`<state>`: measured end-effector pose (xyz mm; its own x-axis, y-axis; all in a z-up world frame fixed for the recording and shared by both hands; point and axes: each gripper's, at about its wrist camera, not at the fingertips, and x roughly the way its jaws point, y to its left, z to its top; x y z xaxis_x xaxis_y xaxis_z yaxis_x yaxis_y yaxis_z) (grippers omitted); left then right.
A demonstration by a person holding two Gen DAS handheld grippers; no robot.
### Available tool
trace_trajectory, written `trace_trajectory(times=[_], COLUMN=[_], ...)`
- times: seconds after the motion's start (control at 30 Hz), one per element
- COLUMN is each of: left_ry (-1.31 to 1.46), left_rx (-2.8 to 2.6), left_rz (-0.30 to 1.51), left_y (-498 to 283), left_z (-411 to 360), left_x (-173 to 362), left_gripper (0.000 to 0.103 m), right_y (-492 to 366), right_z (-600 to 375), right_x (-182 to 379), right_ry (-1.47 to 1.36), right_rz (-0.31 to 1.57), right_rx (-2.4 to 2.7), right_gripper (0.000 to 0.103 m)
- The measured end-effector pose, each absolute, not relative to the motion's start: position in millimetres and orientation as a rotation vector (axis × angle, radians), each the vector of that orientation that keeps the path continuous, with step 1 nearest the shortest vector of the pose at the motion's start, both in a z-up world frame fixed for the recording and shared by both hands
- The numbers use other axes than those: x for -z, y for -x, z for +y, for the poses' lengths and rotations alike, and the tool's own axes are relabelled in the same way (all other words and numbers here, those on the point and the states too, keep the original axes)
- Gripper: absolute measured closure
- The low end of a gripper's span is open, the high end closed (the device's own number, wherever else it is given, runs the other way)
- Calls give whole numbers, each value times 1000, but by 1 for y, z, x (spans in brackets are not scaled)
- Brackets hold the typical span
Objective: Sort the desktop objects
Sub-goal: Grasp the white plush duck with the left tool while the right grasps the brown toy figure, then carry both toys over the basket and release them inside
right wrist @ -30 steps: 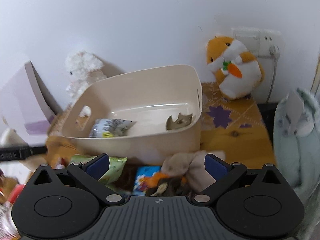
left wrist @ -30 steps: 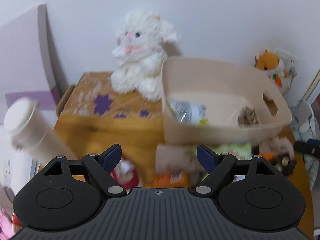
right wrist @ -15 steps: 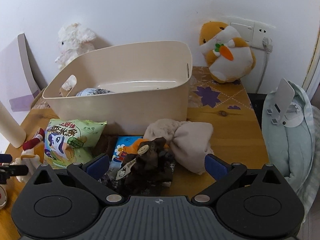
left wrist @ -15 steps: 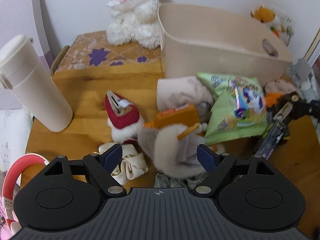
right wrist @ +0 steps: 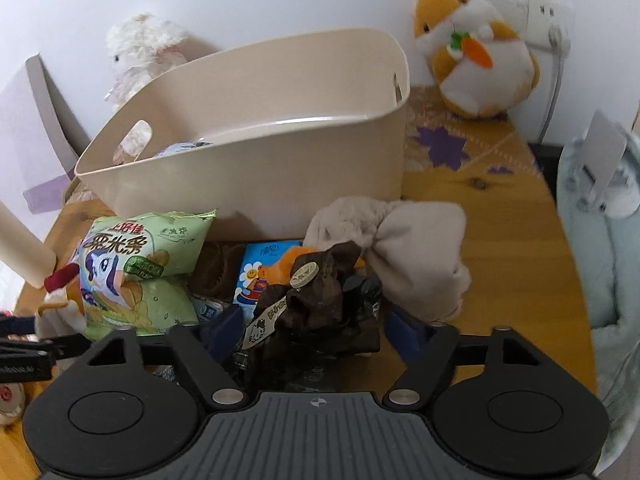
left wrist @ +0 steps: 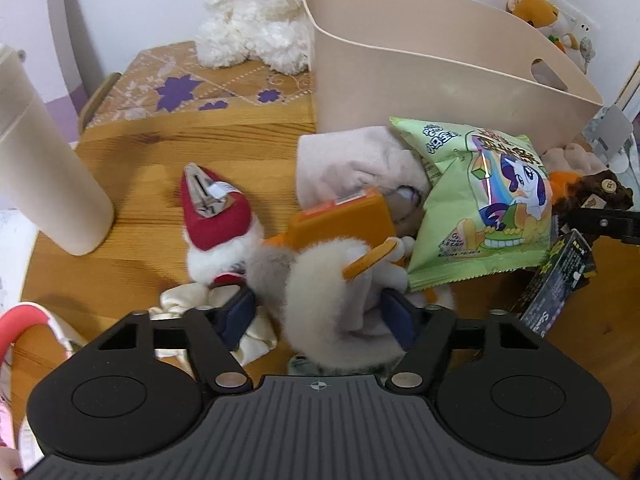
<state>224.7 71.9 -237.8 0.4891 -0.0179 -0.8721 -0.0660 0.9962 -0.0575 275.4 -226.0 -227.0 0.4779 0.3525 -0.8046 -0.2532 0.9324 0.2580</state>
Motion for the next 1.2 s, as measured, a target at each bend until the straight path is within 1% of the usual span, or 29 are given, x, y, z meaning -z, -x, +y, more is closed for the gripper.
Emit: trace_trajectory(times=[0.03,0.07,0.1,0.2,0.3,0.67,1.2], left_ry=[97,107,114,109,133,163,150], left_rx=[-23,-18,-12,-16,-1,27,40], left_rz=[1067,1075,1083,1089,1090,1042,871], left_y=[-226,-228,-229,-228,-225,-214,-208], left_z=[71,71,71,70,74,80,78], left_x=[239,241,242,243,242,219,150], left_gripper=[45,54,64,77,84,87,87], right_y=[-277,-279,-280,-279,-276,-268,-262], right_z=[-228,-230,-232,-230,-229,-238,-254], right_x=[229,231,232,230,225,187,128], right_ry=[-140,-176,-205,-199,-167,-99,-100], right_rz=[1016,1025,1033,1030,1012,924,778], right_rx=[-371,-374,-369,-370,-376,-398,-392], right_gripper=[42,52,53,55,57,59,59])
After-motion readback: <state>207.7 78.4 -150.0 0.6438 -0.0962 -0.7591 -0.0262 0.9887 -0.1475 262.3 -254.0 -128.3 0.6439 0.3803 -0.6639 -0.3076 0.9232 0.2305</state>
